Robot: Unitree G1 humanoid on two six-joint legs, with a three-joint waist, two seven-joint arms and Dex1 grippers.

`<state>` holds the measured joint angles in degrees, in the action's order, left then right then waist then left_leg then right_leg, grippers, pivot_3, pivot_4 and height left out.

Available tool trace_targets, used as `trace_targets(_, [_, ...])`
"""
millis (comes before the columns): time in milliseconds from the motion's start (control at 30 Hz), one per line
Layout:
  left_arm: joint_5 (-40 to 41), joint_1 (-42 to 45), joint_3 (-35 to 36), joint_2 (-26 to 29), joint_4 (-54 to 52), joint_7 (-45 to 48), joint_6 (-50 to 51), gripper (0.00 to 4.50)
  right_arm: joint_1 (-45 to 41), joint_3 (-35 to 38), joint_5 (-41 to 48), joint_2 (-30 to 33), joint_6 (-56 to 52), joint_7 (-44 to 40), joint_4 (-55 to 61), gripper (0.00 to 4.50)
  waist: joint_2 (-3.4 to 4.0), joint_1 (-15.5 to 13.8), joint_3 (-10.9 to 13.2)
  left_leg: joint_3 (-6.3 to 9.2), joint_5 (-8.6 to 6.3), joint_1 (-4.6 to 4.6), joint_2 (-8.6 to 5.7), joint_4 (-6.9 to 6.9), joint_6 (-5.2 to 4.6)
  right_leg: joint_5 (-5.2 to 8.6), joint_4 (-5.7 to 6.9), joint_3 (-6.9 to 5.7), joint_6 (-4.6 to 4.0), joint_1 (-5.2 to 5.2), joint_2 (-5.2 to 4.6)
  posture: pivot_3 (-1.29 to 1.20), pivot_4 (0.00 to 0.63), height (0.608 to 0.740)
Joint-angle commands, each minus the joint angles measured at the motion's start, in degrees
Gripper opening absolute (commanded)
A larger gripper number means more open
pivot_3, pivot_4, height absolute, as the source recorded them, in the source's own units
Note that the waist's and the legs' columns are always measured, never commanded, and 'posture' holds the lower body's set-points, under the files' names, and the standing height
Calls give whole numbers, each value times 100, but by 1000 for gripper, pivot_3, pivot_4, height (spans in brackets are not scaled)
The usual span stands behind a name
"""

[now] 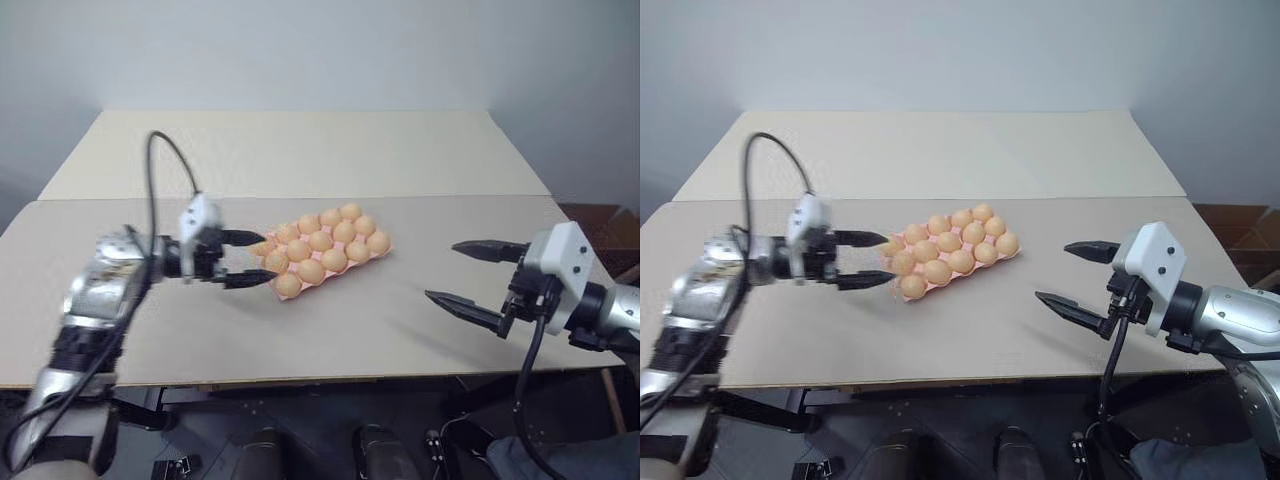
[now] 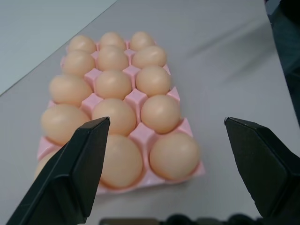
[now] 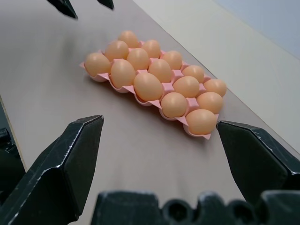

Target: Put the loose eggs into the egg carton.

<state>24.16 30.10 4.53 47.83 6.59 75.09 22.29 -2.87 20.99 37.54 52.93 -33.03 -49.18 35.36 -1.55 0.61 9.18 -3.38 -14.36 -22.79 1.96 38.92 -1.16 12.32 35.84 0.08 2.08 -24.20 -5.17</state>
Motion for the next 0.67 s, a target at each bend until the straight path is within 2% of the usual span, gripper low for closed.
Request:
trace_targets(33, [355, -725, 1141, 681, -80, 612, -471, 4252, -215, -90, 94, 49, 140, -269, -195, 4500, 0, 31, 0, -1, 0, 2, 1, -1, 0, 0, -1, 0, -1, 2, -1, 0, 150, 740])
trace_targets(167, [738, -1942, 2473, 1200, -196, 1018, -504, 4252, -430, -361, -110, 37, 274, -510, -630, 4500, -3, 42, 1, -1, -3, 17, 9, -11, -4, 5, -2, 15, -7, -2, -3, 0, 150, 740])
trace_targets(300, [1114, -3107, 3479, 973, -957, 748, -48, 4252, -94, -384, -434, -31, 529, -592, -908, 4500, -3, -97, 1, -9, -3, 16, 10, -10, -3, 10, -6, 7, -3, 3, -17, 0, 150, 740])
trace_targets(433, [1241, -3683, 3800, 768, -1463, 485, 87, 4252, 10, -319, -405, -134, 564, -563, -821, 4500, -4, -148, 1, -20, -3, 13, 6, -5, -3, 11, -5, 4, -3, 5, -20, 0, 150, 740])
trace_targets(667, [1413, -3764, 3791, 745, -1788, 120, 214, 4252, -543, -412, -340, 14, 500, -783, -1069, 4500, -4, -111, 0, -30, -1, 31, 13, -5, 0, 11, 6, 12, -13, 5, -2, 0, 150, 740])
